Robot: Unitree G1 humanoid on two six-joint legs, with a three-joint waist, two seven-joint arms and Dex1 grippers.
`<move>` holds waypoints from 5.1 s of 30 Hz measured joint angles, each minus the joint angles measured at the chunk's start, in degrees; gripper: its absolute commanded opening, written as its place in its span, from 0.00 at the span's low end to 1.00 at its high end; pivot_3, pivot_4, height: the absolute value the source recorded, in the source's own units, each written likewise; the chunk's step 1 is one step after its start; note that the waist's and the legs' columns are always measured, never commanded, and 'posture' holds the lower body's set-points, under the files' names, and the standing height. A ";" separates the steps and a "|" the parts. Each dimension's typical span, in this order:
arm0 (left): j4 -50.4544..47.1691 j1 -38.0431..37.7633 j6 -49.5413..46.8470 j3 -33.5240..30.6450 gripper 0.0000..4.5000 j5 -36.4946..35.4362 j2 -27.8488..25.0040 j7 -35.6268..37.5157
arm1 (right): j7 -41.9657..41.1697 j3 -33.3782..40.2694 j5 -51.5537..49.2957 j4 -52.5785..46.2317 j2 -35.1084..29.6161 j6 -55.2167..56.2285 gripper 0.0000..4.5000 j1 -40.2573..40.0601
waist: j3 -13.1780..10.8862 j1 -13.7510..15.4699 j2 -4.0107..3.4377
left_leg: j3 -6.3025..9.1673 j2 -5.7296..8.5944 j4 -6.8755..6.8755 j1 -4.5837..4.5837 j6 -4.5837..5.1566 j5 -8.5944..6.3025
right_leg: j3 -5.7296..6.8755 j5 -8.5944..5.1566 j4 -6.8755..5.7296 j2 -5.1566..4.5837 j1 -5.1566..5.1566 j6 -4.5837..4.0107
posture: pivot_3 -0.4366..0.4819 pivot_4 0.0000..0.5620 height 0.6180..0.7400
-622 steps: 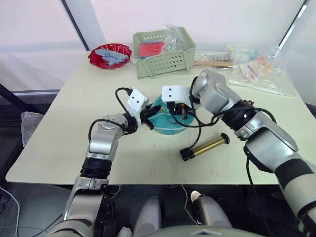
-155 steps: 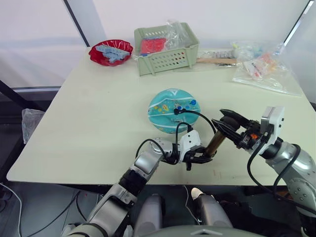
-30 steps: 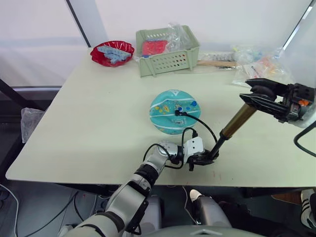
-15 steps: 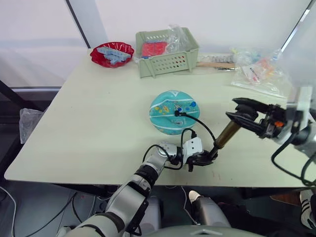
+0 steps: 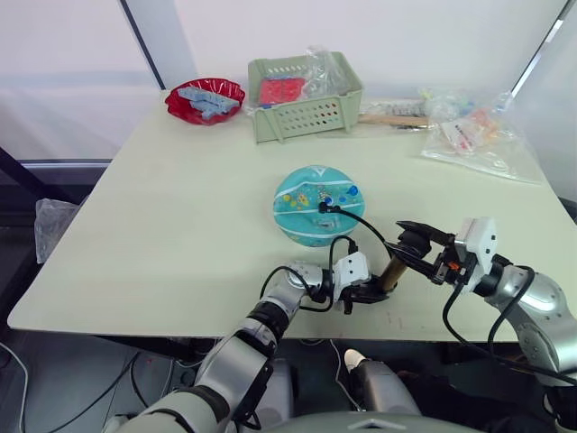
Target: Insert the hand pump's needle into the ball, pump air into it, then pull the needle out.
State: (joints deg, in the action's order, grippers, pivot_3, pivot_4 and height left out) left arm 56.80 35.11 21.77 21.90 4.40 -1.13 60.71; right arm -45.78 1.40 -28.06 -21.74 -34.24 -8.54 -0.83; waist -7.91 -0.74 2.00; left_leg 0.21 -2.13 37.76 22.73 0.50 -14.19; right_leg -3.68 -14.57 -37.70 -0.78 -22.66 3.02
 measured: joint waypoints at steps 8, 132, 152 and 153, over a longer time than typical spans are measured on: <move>0.21 0.44 0.65 0.10 0.24 0.05 0.21 -0.01 | -0.99 4.21 -6.11 -3.48 -4.32 -7.39 0.40 2.08 | -0.22 0.06 -0.21 | 0.00 0.05 0.00 0.11 0.00 0.00 | 0.00 0.10 0.03 -0.06 -0.04 -0.16 | 0.48 0.27 0.97; 4.44 -0.01 7.26 0.37 0.24 2.03 0.23 -2.93 | 1.82 8.54 -15.24 -11.05 -9.94 -19.09 0.40 9.77 | 0.42 0.03 -0.02 | 0.06 -0.01 -0.33 0.01 0.00 0.00 | 0.11 -0.13 0.40 -0.08 0.05 -0.23 | 0.48 0.27 0.97; 4.71 0.11 7.81 0.89 0.24 2.40 0.47 -2.63 | 2.29 16.68 -26.37 -12.26 -15.97 -26.34 0.40 12.73 | 0.45 0.12 0.01 | 0.16 -0.02 -0.43 0.12 0.01 0.00 | 0.26 0.06 0.67 -0.13 0.10 -0.14 | 0.48 0.27 0.97; 4.77 0.12 7.80 0.89 0.24 2.41 0.46 -2.72 | 2.21 16.12 -25.05 -12.28 -15.08 -25.11 0.40 11.68 | 0.49 0.12 0.02 | 0.16 -0.02 -0.42 0.10 0.01 0.00 | 0.26 0.02 0.67 -0.13 0.11 -0.07 | 0.48 0.27 0.97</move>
State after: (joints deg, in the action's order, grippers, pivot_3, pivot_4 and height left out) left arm 61.57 35.24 29.57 22.80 6.81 -0.67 57.98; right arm -43.57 17.51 -53.12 -34.02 -49.32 -33.64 10.85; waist -7.42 -0.62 2.03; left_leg 0.37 -2.15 37.34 22.83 0.51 -14.19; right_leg -3.42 -14.55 -37.03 -0.91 -22.55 2.96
